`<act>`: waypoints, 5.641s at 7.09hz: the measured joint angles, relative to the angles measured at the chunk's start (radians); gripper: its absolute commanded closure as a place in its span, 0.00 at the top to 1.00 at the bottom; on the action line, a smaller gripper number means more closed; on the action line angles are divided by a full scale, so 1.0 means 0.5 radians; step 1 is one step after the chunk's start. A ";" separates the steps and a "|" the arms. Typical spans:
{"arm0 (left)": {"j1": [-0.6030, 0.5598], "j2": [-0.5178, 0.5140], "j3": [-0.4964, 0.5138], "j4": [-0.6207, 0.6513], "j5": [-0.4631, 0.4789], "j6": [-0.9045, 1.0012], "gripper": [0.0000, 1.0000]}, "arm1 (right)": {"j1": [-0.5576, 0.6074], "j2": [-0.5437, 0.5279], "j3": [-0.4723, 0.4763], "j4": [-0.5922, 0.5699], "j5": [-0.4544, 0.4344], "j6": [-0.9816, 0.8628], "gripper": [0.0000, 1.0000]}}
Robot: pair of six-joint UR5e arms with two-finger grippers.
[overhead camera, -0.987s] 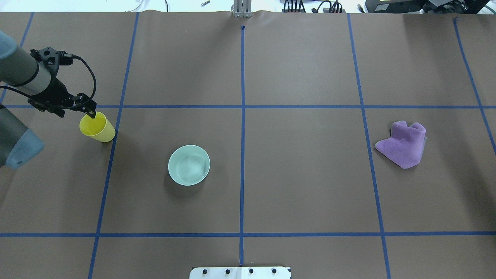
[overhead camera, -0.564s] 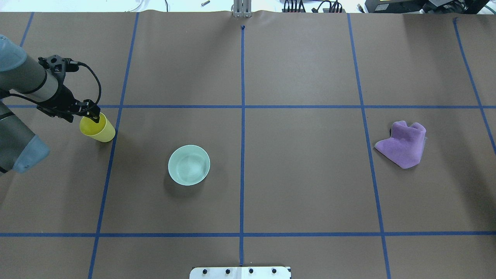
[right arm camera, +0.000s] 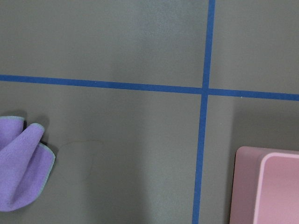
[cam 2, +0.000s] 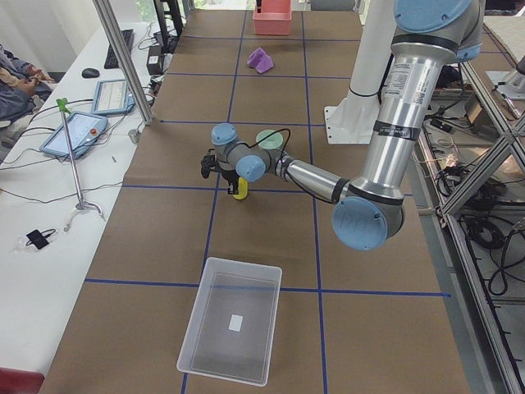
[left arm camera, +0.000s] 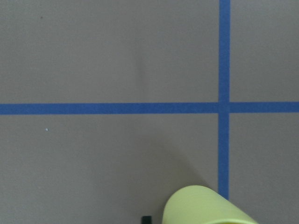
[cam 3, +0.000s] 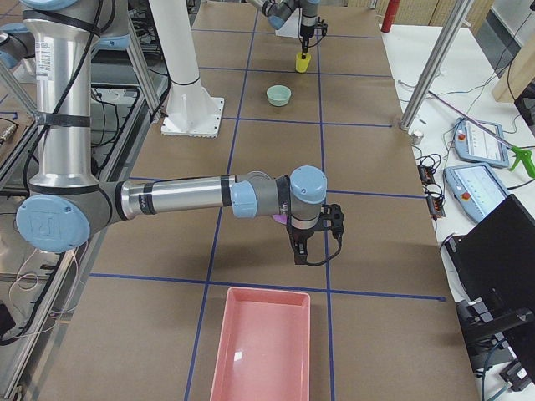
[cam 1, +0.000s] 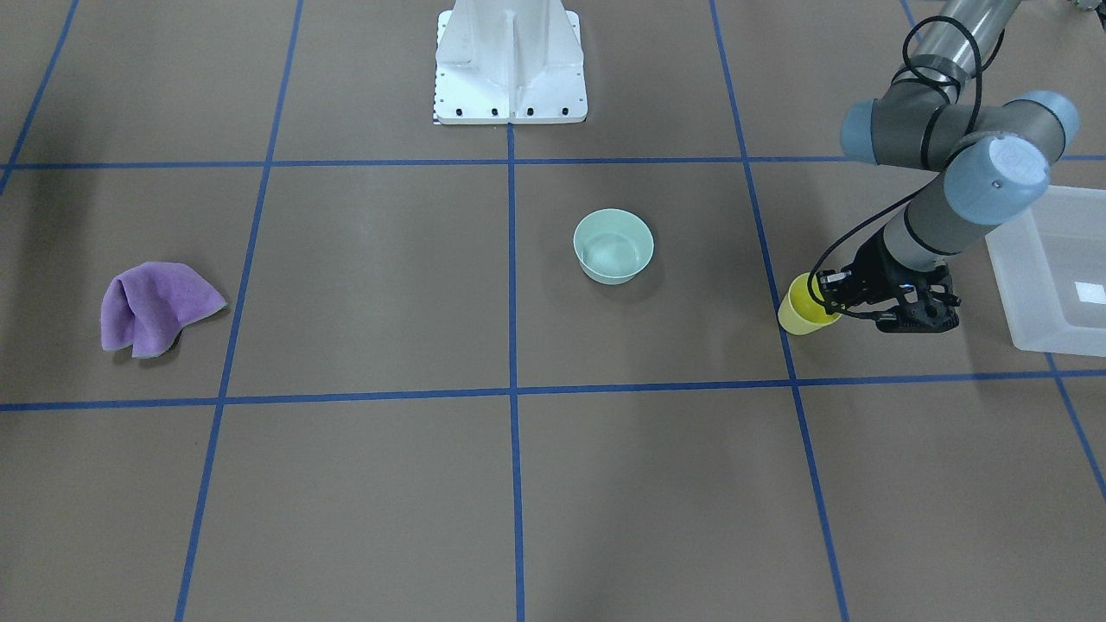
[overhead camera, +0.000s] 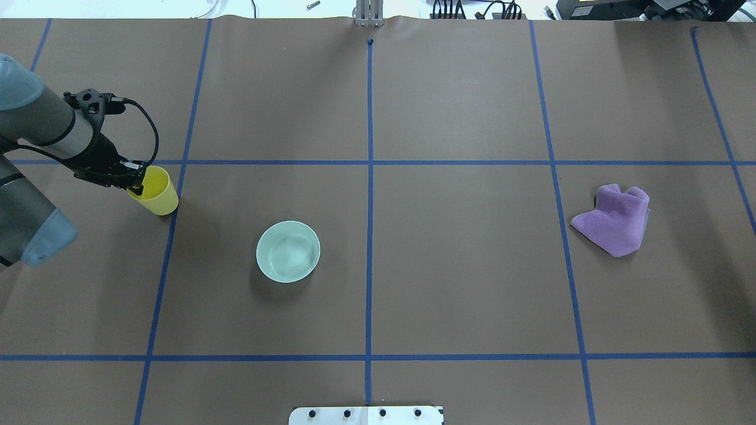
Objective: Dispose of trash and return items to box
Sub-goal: 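Lift the yellow cup with the left gripper toward the clear bin, then lower the yellow cup into the clear bin and release it, then reach the left gripper to the green bowl rim and grasp it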
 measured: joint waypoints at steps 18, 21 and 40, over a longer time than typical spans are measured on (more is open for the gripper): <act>-1.059 0.291 0.906 -0.453 -0.339 1.423 0.00 | -0.179 0.044 0.058 0.005 0.058 0.284 1.00; -1.029 0.301 0.936 -0.477 -0.339 1.410 0.18 | -0.179 0.044 0.058 0.005 0.058 0.285 1.00; 0.590 0.138 -0.686 -0.004 0.362 -0.897 0.97 | -0.308 0.115 0.082 0.010 0.039 0.456 1.00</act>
